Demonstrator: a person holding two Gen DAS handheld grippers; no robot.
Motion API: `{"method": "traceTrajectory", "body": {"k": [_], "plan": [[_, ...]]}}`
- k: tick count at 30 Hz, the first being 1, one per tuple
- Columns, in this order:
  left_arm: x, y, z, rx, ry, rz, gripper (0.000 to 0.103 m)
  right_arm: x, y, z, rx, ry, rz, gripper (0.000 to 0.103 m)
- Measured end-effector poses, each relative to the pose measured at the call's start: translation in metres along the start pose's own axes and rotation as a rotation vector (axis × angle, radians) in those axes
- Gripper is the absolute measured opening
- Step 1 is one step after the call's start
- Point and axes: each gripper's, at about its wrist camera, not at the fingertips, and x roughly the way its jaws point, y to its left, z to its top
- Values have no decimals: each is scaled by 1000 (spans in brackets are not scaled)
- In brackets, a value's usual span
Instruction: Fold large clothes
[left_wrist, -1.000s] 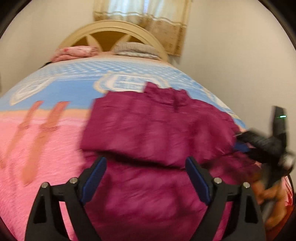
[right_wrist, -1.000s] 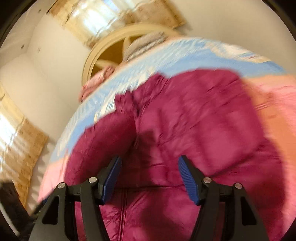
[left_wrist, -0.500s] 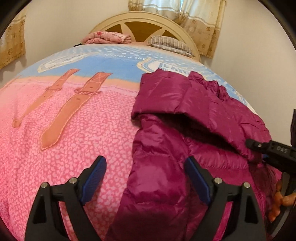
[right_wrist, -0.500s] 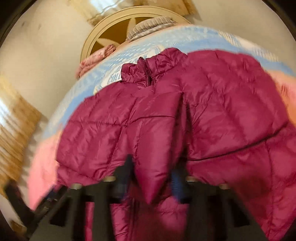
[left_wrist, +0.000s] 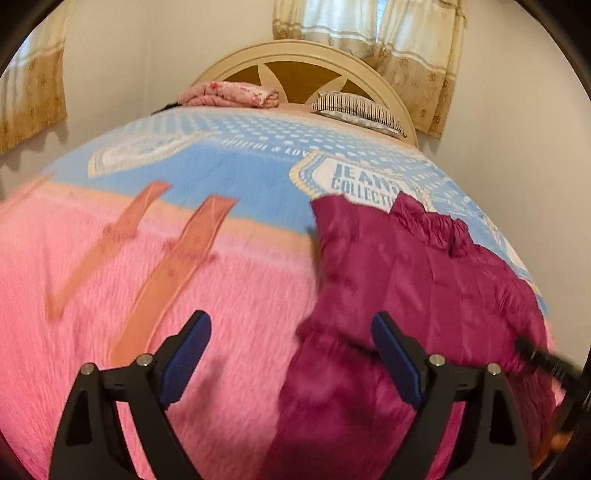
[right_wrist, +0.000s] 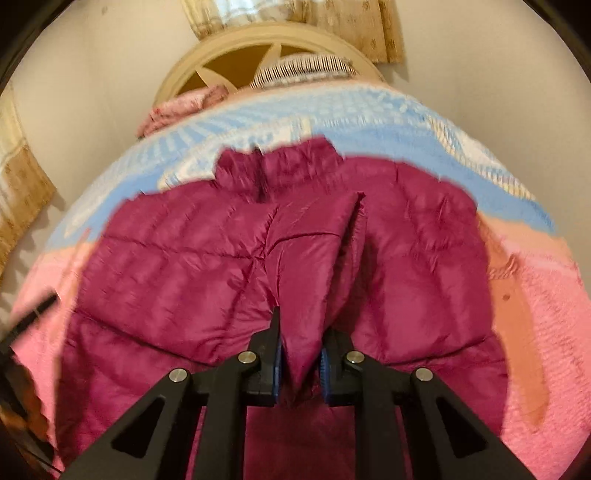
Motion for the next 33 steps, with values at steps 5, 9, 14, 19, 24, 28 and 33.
{"method": "traceTrajectory", "body": {"k": [5,9,14,19,24,28,33], "plan": [[37,-28,21,104,-24,121,91,14,-4,-10,-2,-12,10,22],[74,-19,5,112,79,157,91,4,-21,-5,58,33,76,27],[69,-10,8,87,105,114,91,-46,-45,7,200,-136,-14,28],[49,-36,40,120,-1,69,91,-36,-10,40,73,-137,33,28],[77,-48,57,144,-9,96,91,14,9,51,16,-51,24,28],[108,-37,35,144,61,125,92,41,-1,36,6,-3,-2,26],[121,-26,24,89,117,116,100,52,-10,31,32,-11,36,27]]}}
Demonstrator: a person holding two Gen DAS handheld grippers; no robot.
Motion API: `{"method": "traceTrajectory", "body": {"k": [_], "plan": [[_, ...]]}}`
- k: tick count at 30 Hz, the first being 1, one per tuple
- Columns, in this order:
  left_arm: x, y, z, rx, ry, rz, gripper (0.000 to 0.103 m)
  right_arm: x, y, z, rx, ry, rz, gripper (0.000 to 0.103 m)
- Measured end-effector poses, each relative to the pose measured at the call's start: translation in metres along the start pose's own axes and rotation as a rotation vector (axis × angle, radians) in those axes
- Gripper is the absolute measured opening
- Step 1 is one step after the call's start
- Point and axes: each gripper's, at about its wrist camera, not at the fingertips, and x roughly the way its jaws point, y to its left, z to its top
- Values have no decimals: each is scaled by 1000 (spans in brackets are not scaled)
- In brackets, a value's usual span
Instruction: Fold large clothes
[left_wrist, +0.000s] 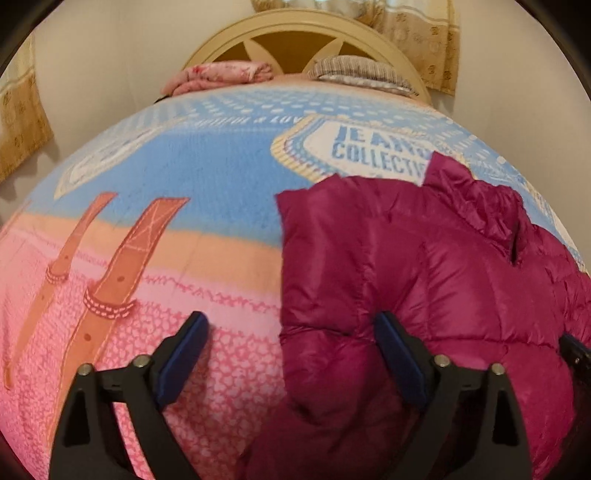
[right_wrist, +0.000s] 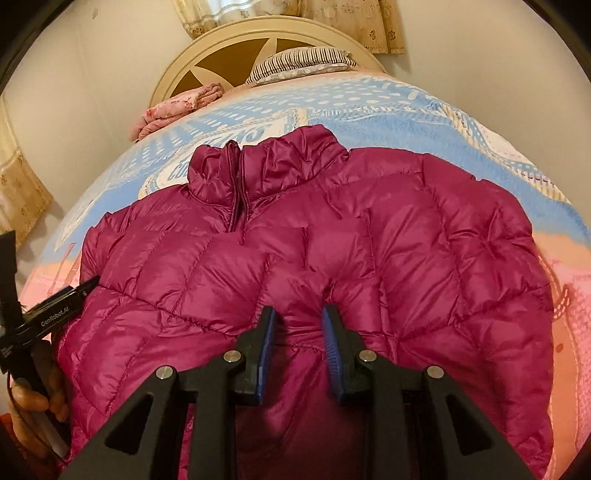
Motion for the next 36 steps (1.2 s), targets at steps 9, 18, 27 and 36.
{"method": "traceTrajectory", "body": {"k": [9,18,27,36], "plan": [[-27,7,28,-9,28,-101,103,-18,1,37,70,56,68,45],[-29,-20,123,-9,22,-231,103,26,-12,155,285,155,115,70],[10,-50,137,40,87,-221,103,121,-9,188,394,295,4,70],[21,-50,130,25,117,-187,103,144,-8,180,325,333,-56,41]]}}
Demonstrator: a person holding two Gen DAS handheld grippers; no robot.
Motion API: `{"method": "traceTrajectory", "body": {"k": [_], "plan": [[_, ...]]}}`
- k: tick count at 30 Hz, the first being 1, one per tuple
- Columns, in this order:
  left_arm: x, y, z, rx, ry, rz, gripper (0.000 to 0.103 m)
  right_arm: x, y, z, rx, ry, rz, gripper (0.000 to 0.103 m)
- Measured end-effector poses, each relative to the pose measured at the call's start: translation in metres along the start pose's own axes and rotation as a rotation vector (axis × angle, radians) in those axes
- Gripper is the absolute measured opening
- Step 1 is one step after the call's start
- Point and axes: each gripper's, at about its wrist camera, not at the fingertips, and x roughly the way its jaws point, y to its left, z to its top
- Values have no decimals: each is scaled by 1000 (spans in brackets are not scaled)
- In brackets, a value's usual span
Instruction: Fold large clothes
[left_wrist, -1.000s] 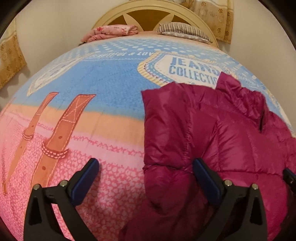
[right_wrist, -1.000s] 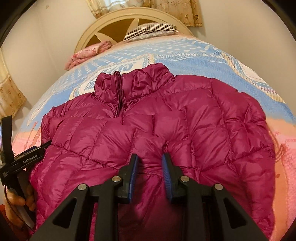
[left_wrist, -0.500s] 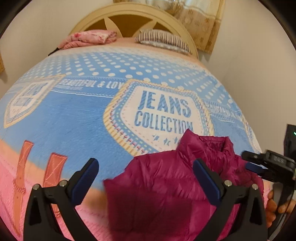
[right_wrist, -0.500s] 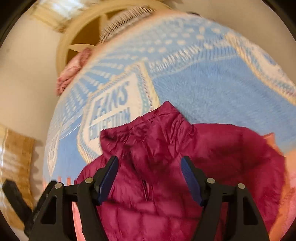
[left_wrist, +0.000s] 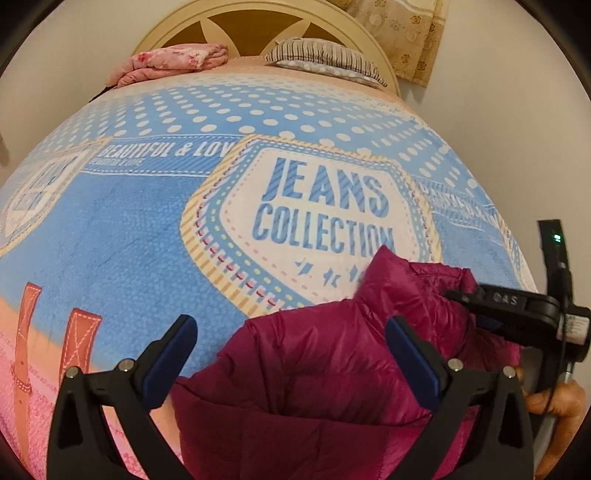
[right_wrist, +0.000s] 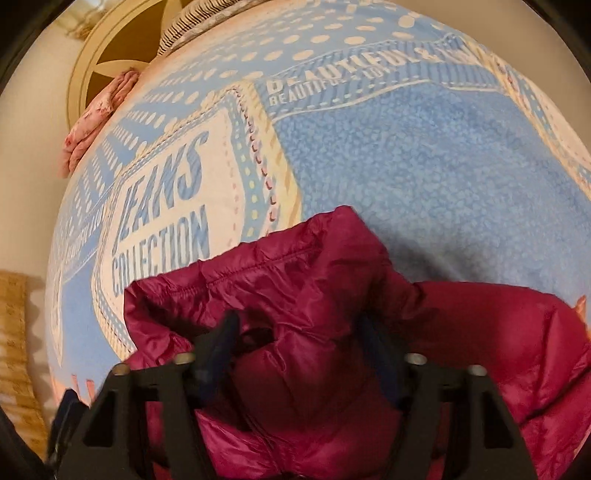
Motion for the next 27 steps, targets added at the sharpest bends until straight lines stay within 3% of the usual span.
{"method": "traceTrajectory", "body": {"k": [2,6,11,15,18,23,27], "plan": [[0,-1,-1,-2,3,1,103,-7,-9,-2,-5,3,17,19],[-7,-7,-3,17,-14,16,103,-31,-27,-13,-70,3,51,9],[-14,-21,1,49,-44,39,103,-54,-66,-44,-87,-31,47,6],[-10,-45,2,66,-15,-23,103,-40,-96,-61,-39,-77,114,6],[-1,-71,4,118,1,-23,103,-37,-102,-67,-35,-146,164,5],[24,-98,11,120,57,-23,103,-36,-100,-80,-102,-247,167,3],[32,-130,6,176,76,-31,103,-36,-100,-84,-115,-272,166,3]]}}
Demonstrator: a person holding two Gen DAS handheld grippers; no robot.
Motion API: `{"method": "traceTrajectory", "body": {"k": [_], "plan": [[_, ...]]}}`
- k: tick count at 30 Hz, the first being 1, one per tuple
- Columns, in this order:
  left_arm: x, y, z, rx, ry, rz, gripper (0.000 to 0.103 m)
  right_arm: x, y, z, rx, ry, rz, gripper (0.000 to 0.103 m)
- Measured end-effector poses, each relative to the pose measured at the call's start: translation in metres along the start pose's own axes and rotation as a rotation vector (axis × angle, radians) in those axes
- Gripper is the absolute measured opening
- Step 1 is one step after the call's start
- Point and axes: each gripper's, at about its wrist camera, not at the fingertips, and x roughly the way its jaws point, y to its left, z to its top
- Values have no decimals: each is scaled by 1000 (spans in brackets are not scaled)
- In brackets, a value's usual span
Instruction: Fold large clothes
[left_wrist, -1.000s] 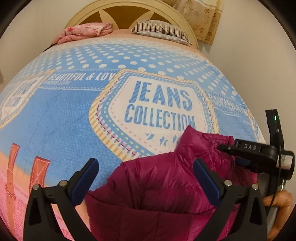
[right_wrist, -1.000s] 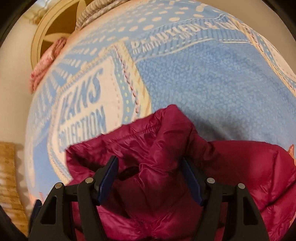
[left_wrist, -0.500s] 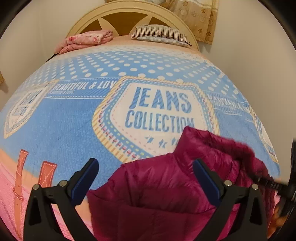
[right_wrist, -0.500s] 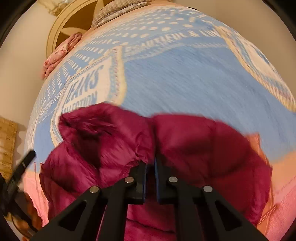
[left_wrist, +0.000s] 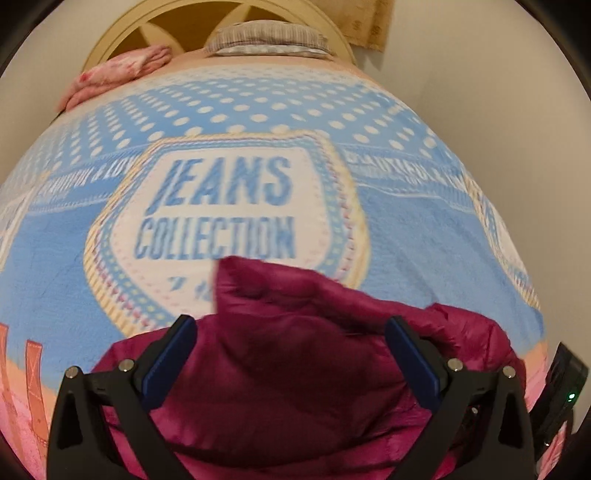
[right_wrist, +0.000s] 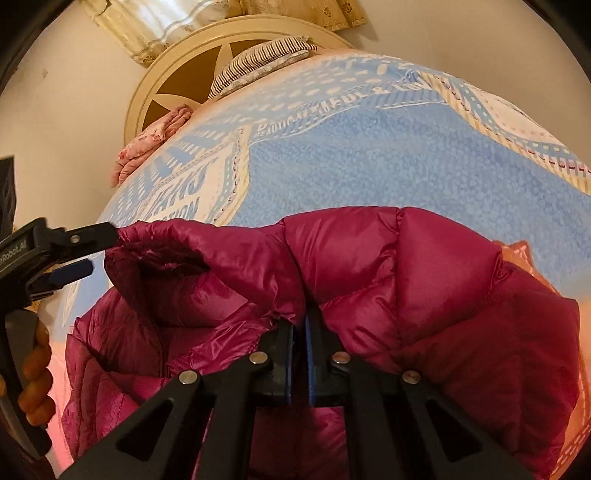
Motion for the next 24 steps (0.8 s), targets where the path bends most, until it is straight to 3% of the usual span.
{"method": "traceTrajectory", "body": {"k": [4,6,12,13,17,21,24], "plan": [[11,-28,-10,118,-4,126,100,-1,-8,-1,26,0,37,3],[16,-23,-13,119,-4,205,87,1,-7,0,32,0,43,3],[7,30,-14,-27,26,96,29,1,-8,-1,40,-2,50,3],[3,36,-16,-49,28,82,13,0,-8,-2,42,-4,52,3],[-28,56,-42,-138,-29,26,11,1,-9,-2,43,-4,52,3],[-29,72,-67,-204,-40,33,11,1,-7,-2,37,-7,43,3],[-23,78,-61,-249,-27,-46,11,0,-6,-3,30,-11,37,3]]}}
